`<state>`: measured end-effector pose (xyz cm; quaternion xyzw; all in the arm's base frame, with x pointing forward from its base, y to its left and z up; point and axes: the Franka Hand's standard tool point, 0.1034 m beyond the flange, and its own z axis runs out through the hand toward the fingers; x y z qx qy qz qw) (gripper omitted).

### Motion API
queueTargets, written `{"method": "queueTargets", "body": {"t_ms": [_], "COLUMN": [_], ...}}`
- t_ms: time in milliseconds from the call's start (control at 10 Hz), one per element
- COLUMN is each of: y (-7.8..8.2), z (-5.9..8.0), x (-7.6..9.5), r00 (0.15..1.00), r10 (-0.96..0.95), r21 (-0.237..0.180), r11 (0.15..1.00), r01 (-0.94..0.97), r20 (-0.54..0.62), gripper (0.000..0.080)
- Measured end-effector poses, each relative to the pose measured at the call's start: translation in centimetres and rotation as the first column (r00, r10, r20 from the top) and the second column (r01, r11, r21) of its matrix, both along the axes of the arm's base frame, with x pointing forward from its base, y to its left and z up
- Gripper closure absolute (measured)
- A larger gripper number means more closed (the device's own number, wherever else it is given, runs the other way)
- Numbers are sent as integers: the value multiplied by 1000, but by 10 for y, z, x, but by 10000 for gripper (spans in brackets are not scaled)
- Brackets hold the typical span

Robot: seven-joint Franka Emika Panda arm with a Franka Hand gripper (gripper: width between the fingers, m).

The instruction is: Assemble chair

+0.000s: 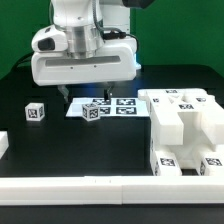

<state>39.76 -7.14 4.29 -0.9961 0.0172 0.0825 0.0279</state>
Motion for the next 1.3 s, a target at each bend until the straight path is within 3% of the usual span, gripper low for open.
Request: {"method": "queueTargets", "body": {"t_ms": [200,400,800,900,1000,1300], "y": [0,0,-6,-7,-6,-6], "z": [-1,-5,-4,-5,-12,-25], "x": [0,-6,-13,-12,-10,-13], "r00": [1000,988,990,989,985,979], "r10": [2,156,139,143,166,195], "r21": [0,17,16,8,-26,-55], "r11": [1000,988,990,990,986,980], "r01": [-2,-156,-140,-143,-165,-192], "r20": [-2,2,24,30,56,56], "gripper": [151,151,151,151,151,151]}}
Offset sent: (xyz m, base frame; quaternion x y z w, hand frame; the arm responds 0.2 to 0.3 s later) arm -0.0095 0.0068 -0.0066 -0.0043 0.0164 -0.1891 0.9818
